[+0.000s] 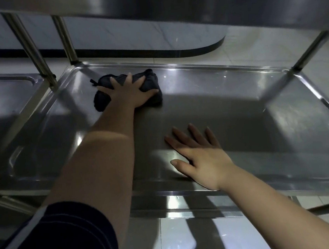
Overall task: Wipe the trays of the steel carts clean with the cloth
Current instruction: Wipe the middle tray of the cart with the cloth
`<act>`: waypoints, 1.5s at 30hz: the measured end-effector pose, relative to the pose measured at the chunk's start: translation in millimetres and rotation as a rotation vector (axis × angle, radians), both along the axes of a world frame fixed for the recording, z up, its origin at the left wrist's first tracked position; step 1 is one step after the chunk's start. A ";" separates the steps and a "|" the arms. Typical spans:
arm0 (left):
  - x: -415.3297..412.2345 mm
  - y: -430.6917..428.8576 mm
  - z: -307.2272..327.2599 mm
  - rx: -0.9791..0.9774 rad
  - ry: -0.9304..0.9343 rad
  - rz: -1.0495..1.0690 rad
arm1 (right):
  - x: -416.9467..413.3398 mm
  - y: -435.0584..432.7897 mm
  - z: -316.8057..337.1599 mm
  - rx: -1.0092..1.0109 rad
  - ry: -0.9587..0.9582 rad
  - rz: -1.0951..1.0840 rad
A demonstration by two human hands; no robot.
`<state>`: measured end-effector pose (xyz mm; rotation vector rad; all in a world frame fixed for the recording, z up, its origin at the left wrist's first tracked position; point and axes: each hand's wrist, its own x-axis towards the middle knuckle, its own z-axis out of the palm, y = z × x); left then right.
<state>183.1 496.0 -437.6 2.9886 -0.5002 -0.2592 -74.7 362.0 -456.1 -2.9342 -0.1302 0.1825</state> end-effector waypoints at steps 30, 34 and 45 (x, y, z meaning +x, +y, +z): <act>-191.9 111.3 -1.9 -0.001 0.074 0.035 | -38.1 -22.4 24.2 0.219 -0.174 -0.097; -196.1 96.9 -2.0 0.021 0.106 0.085 | -69.8 -64.6 20.6 -0.005 -0.140 -0.194; -262.2 -84.0 -1.1 0.029 0.040 -0.158 | -89.2 -77.0 14.2 0.705 -0.543 -0.619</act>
